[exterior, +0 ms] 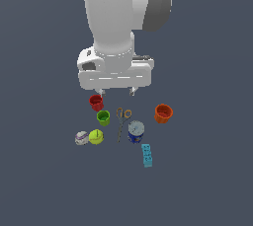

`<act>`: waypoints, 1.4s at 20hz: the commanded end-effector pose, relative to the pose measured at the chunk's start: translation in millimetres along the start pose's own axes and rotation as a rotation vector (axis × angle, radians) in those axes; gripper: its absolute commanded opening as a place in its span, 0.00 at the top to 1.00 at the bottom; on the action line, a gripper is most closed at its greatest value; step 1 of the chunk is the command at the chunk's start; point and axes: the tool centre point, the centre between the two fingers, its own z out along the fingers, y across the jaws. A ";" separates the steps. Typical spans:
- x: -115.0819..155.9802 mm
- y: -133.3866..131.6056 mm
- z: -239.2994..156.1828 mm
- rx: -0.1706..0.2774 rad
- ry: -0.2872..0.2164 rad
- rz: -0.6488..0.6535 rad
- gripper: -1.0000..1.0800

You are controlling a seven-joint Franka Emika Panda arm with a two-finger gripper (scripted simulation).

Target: Pick up a designated object from a clutter of objects.

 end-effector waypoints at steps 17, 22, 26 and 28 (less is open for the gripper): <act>30.4 96.2 165.2 -0.004 -0.025 -0.244 0.04; 29.0 109.7 190.5 -0.004 -0.029 -0.279 0.04; 28.1 114.7 200.1 -0.004 -0.030 -0.292 0.04; 27.9 115.6 201.2 -0.004 -0.030 -0.294 0.04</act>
